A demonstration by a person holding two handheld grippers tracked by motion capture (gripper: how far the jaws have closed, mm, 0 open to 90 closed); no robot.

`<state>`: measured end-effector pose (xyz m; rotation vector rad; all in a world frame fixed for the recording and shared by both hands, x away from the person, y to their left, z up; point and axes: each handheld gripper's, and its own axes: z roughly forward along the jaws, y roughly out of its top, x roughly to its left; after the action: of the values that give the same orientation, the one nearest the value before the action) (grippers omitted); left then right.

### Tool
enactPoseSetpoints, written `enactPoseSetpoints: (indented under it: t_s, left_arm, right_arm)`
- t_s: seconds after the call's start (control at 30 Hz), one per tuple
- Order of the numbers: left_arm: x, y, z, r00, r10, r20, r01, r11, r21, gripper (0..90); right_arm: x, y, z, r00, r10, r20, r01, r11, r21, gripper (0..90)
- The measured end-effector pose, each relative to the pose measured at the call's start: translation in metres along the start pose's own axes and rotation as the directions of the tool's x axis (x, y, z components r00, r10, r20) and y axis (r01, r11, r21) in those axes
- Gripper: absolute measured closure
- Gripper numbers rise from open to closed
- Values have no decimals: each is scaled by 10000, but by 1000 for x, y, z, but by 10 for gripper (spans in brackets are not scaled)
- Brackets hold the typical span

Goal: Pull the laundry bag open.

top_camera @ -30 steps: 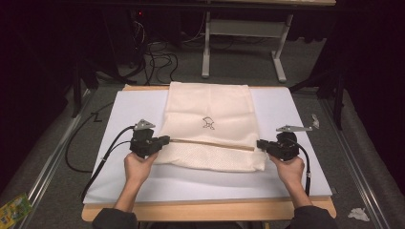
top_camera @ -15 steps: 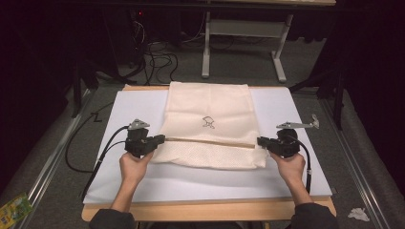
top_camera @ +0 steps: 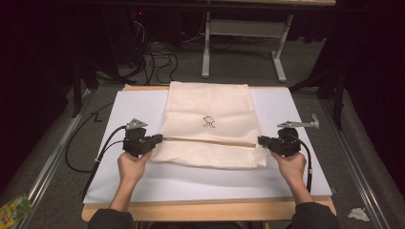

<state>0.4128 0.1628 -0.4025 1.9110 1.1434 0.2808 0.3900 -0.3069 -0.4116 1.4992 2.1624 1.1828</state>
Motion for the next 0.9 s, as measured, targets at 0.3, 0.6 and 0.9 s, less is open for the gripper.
enactPoseSetpoints:
  t_s: [0.3,0.6,0.9]
  left_arm:
    - [3,0,-1,9997,54,-249,-54,10000,-27,870]
    - [13,-2,-9,9993,-177,-340,173,9998,-101,870]
    - [16,-2,-11,9989,-249,-406,243,9996,-143,870]
  right_arm:
    - [-2,1,0,10000,46,-33,-46,10000,23,865]
    - [-4,1,1,10000,-10,62,9,10000,79,865]
    - [-5,2,0,9998,-69,181,67,9999,112,865]
